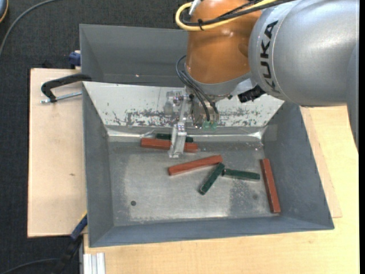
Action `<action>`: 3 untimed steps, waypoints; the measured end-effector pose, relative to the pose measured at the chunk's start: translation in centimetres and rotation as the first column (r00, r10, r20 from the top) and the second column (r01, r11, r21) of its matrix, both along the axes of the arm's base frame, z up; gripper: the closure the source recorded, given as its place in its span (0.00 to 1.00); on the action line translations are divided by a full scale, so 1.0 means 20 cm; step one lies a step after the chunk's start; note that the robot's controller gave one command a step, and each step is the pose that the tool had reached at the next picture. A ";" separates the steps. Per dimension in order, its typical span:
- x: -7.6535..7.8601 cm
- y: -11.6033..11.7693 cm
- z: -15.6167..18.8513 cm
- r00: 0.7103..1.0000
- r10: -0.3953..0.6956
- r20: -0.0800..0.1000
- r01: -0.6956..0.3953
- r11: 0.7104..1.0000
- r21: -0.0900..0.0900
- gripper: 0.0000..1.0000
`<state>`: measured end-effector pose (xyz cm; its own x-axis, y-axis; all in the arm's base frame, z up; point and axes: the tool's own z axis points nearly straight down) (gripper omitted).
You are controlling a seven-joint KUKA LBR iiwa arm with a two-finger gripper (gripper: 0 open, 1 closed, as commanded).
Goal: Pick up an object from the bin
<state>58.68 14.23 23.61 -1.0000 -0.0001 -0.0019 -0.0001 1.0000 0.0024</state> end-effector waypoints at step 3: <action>-0.10 -0.45 -0.83 0.970 0.243 0.004 -0.243 0.970 -0.001 1.00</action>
Offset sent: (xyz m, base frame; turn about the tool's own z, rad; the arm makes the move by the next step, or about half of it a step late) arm -0.0067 -0.0657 -0.1270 -0.2735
